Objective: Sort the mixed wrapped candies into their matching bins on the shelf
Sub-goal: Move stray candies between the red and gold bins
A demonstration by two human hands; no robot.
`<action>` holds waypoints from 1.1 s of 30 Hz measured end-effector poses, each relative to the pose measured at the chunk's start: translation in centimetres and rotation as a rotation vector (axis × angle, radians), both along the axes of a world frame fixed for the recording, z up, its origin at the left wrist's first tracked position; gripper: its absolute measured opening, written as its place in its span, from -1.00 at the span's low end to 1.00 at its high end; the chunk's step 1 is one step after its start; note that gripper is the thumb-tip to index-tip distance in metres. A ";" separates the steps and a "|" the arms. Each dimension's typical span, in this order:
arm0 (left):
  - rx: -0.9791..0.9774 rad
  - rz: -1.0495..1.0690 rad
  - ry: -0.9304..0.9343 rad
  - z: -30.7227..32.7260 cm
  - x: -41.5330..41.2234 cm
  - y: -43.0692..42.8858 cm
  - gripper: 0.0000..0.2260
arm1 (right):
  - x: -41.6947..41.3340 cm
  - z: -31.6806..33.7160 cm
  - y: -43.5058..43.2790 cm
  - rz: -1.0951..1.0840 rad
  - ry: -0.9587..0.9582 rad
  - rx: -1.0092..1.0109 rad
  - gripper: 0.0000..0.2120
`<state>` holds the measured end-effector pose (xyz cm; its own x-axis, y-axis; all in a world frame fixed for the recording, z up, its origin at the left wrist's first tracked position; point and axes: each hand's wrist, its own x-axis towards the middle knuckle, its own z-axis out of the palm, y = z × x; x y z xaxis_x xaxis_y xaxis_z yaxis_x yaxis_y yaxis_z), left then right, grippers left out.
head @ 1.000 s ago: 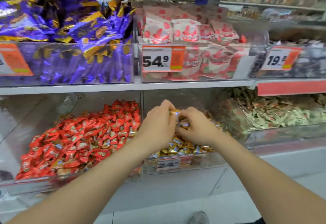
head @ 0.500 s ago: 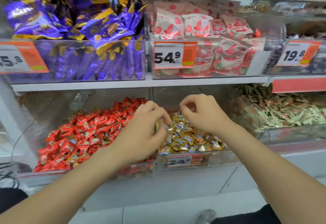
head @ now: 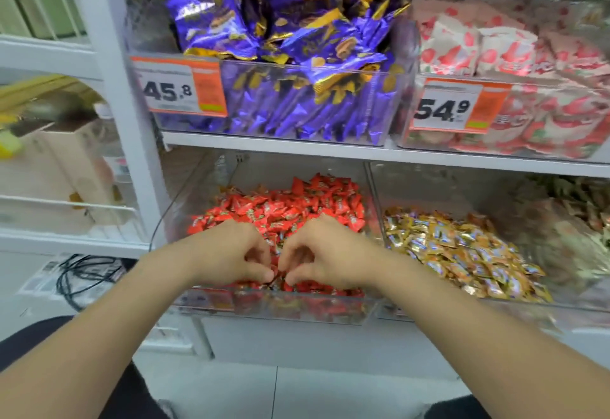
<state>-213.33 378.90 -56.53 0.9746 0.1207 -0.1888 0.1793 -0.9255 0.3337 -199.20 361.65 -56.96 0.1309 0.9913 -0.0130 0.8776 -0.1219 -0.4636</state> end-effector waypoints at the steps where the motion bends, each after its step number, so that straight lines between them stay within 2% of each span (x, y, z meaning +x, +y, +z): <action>1: 0.018 -0.004 0.020 -0.1 -0.1 0.3 -0.86 | -0.1 0.1 0.7 -0.007 0.077 -0.024 -0.85; 3: 0.074 -0.004 0.044 -0.4 -0.3 0.8 -0.81 | -0.2 -0.2 1.7 0.017 0.093 -0.119 -0.87; 5: 0.116 -0.007 0.056 -0.6 -0.4 1.4 -0.80 | -0.2 -1.0 2.2 0.067 0.005 -0.220 -0.88; 8: 0.161 -0.014 0.086 -0.7 -0.1 1.6 -0.86 | -0.1 -1.9 2.4 0.074 -0.052 -0.351 -0.71; 12: 0.240 -0.029 0.062 -1.2 0.4 1.0 -0.91 | 0.0 -0.9 2.6 0.067 -0.005 -0.453 -0.54; 15: 0.243 -0.055 0.028 -1.5 0.3 0.8 -0.77 | 0.5 -0.1 2.1 0.039 0.084 -0.474 -0.43; 17: 0.224 -0.077 0.053 -1.6 0.2 0.9 -0.70 | 1.0 0.2 1.5 -0.004 0.208 -0.460 -0.51; 20: 0.197 -0.086 0.062 -1.8 0.3 0.8 -0.81 | 1.7 0.1 0.6 -0.030 0.301 -0.404 -0.70; 23: 0.185 -0.060 0.072 -1.9 0.3 1.0 -0.83 | 1.5 -0.4 0.5 -0.029 0.408 -0.372 -0.80; 26: 0.127 -0.048 0.077 -1.7 0.2 1.4 -0.86 | 1.3 -0.6 0.7 -0.034 0.425 -0.330 -0.80; 29: 0.056 -0.010 0.066 -1.4 0.2 1.8 -0.80 | 1.3 -0.2 0.5 -0.041 0.451 -0.317 -0.80; 33: -0.018 0.053 -0.025 -0.7 0.1 1.9 -0.76 | 1.3 0.3 0.3 -0.024 0.395 -0.411 -0.80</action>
<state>-213.28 380.78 -57.21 0.9713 0.1693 -0.1671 0.2195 -0.9085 0.3555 -197.87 361.94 -56.66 0.0607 0.8914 -0.4492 0.6419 -0.3795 -0.6663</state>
